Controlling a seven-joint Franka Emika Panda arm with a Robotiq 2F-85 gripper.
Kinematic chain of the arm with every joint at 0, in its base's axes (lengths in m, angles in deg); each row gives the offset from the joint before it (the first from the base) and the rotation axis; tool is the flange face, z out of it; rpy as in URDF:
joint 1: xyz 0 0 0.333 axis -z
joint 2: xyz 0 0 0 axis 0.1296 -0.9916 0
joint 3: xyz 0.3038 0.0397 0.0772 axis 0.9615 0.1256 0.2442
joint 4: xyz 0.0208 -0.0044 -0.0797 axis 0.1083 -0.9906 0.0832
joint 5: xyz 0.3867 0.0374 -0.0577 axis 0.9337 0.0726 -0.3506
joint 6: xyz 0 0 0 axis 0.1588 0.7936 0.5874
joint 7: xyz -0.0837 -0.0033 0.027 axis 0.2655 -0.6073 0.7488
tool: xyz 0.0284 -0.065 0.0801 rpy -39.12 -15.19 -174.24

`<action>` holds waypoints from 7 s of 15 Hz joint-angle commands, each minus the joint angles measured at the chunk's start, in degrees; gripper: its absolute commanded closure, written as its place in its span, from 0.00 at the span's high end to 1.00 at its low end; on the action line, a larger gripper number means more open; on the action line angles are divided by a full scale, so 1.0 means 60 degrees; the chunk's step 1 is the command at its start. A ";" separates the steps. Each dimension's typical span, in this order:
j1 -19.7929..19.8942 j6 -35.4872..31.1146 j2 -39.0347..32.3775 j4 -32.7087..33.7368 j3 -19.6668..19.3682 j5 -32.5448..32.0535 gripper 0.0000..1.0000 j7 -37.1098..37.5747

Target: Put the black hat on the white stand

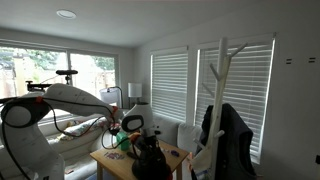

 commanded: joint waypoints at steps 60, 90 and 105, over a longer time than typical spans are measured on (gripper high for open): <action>-0.0430 0.1239 0.1316 0.2197 0.0118 0.1974 0.07 -0.0020; 0.0158 -0.4555 0.1947 0.3132 0.0269 0.2254 0.02 0.2481; 0.2653 -0.8454 0.0753 0.2544 0.1875 0.2305 0.02 0.7682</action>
